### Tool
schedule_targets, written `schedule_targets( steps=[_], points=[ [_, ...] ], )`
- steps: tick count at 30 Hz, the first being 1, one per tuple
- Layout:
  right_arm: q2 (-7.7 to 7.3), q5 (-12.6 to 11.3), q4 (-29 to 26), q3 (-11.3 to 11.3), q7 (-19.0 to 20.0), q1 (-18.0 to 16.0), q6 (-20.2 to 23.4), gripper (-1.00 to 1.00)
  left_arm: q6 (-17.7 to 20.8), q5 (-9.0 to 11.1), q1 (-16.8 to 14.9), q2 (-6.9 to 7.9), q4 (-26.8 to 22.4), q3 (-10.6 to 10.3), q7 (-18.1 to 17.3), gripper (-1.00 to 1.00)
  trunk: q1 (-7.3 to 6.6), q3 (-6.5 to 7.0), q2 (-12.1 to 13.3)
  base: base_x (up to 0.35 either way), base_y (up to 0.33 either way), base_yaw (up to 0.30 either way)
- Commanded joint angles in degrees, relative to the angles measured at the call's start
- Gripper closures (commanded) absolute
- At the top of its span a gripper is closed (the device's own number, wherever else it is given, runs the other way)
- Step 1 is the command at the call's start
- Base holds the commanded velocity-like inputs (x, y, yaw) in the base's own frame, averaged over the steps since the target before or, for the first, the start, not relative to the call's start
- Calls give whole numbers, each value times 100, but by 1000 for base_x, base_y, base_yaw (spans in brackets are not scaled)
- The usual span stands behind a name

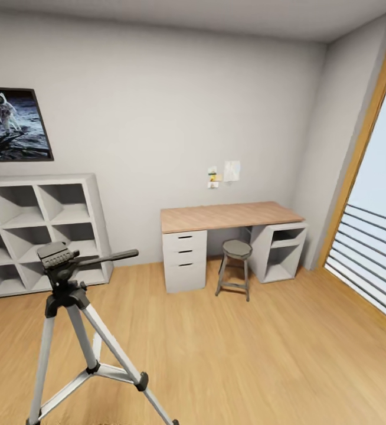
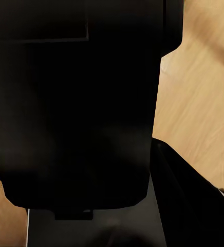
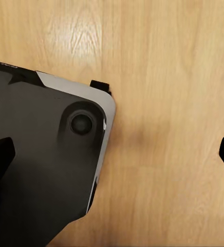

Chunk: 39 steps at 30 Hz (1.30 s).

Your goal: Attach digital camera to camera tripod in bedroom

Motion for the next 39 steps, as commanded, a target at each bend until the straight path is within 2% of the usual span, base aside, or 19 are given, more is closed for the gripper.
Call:
schedule_targets(
  steps=[1, 21, 39],
  points=[
    [-4, 41, 10, -49, 13, -3, -26, -100, -10, 37, -2, -1, -1, -50, 20, 100, 3, -2, -4, 44, -66, 300],
    [-21, 41, 4, -51, 13, -3, -26, -100, -22, 78, -2, 6, -1, -50, 29, 100, 3, -2, -4, 8, -11, 300],
    [-21, 41, 4, -46, 13, -3, -33, -100, -6, 74, -2, 9, -1, -50, 20, 100, 3, -2, -4, 131, -102, 300]
  ],
)
